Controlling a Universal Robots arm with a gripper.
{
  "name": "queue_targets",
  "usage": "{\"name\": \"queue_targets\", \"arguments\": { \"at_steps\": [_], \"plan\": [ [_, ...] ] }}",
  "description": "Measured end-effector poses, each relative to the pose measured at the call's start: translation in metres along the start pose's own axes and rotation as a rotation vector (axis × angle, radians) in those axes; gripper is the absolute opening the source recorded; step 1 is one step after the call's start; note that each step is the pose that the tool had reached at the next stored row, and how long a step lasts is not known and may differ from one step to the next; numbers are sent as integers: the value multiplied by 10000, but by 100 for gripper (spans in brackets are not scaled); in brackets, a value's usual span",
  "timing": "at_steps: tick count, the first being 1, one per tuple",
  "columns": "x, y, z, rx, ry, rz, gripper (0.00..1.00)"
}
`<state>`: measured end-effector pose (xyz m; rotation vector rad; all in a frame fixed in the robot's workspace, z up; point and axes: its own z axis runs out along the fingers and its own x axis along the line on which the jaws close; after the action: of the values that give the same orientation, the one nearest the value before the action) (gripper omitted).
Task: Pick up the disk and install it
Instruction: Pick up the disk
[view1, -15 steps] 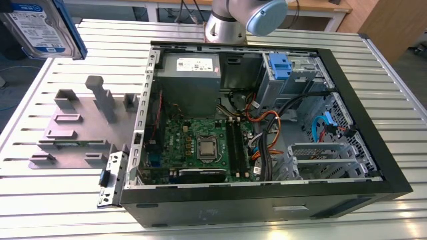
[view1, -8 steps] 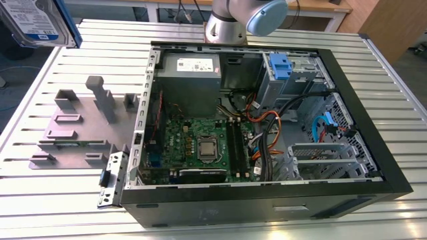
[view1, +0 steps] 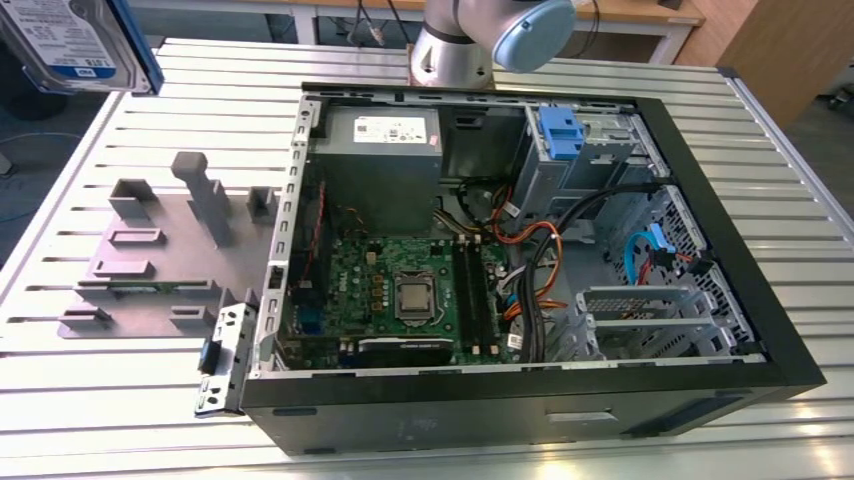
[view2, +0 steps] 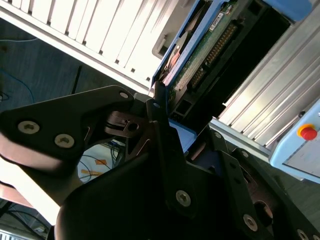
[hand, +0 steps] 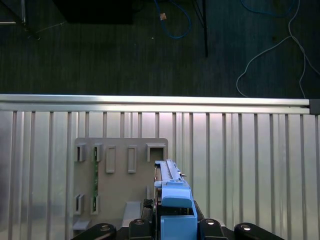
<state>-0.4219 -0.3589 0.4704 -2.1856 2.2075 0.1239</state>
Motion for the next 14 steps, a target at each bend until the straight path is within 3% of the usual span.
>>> {"name": "queue_targets", "arguments": {
  "at_steps": [5,7,14],
  "plan": [
    [-1,0,-13,0,0,-1,37],
    [-5,2,-58,0,0,-2,37],
    [-6,2,-74,-1,0,-3,37]
  ]
}}
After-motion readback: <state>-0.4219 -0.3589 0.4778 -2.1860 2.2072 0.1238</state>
